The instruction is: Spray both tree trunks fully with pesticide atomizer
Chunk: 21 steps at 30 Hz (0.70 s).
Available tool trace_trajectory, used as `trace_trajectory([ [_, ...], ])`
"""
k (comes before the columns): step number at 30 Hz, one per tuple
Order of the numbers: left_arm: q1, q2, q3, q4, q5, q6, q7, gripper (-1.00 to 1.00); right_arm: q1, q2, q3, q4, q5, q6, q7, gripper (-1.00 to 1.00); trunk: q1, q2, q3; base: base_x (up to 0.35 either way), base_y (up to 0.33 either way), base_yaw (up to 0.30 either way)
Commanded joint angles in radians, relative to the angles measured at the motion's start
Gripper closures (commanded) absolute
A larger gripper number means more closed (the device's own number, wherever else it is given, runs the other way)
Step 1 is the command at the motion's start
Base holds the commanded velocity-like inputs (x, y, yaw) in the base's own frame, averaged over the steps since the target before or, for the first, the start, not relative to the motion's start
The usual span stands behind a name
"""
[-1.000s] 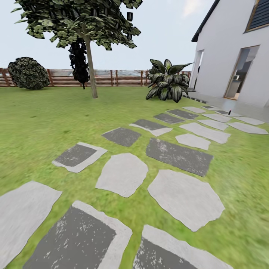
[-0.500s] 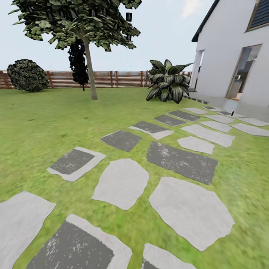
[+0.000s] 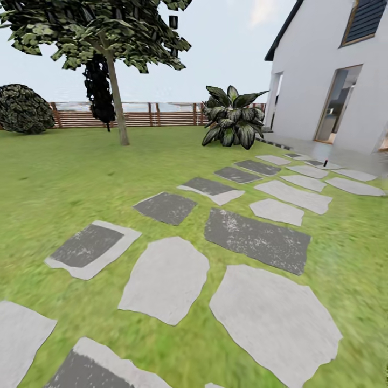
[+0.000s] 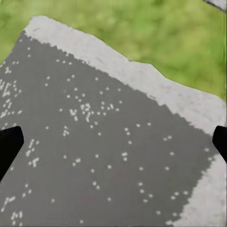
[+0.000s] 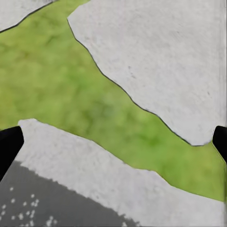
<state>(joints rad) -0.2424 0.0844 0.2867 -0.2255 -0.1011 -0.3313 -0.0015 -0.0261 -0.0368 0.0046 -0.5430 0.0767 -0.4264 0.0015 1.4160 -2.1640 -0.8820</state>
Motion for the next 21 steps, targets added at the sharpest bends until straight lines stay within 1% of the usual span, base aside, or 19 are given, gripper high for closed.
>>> trace_trajectory([
  [1, 0.000, 0.000, 0.000, 0.000, 0.000, 0.000, 0.000, -1.00, 0.000, 0.000, 0.000, 0.000, 0.000, 0.000, 0.000, -1.00, 0.000, 0.000, 0.000, 0.340, 0.000, -0.263],
  [4, 0.000, 0.000, 0.000, 0.000, 0.001, 0.000, 0.000, -1.00, 0.000, 0.000, 0.000, 0.000, 0.000, 0.000, 0.000, -1.00, 0.000, 0.000, 0.000, 0.340, 0.000, -0.234],
  [7, 0.000, 0.000, 0.000, 0.000, 0.001, 0.000, 0.000, -1.00, 0.000, 0.000, 0.000, 0.000, 0.000, 0.000, 0.000, -1.00, 0.000, 0.000, 0.000, 0.340, 0.000, -0.126],
  [21, 0.000, 0.000, 0.000, 0.000, 0.001, 0.000, 0.000, -1.00, 0.000, 0.000, 0.000, 0.000, 0.000, 0.000, 0.000, -1.00, 0.000, 0.000, 0.000, 0.340, 0.000, -0.010],
])
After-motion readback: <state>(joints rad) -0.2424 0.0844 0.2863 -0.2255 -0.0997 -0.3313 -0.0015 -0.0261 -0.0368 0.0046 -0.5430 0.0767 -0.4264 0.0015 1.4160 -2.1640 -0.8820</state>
